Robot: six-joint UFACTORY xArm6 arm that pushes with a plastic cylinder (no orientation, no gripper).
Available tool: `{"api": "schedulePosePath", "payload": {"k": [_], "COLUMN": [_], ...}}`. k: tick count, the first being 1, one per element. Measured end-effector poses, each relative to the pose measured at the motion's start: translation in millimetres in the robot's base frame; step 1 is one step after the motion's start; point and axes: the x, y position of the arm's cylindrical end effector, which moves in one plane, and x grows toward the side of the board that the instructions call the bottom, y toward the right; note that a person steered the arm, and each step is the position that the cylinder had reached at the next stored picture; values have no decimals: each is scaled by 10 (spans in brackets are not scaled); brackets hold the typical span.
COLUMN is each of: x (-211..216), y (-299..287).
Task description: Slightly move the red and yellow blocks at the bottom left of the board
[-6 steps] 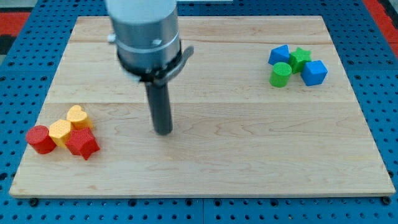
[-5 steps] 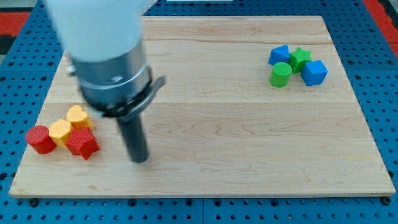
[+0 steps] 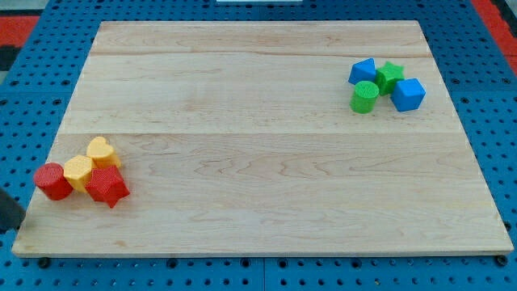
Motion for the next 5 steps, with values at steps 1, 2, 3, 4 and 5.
{"api": "schedulePosePath", "payload": {"k": [1, 2, 3, 4, 5], "x": [-256, -316, -337, -460, -578], "y": [47, 400, 571, 629, 753]}}
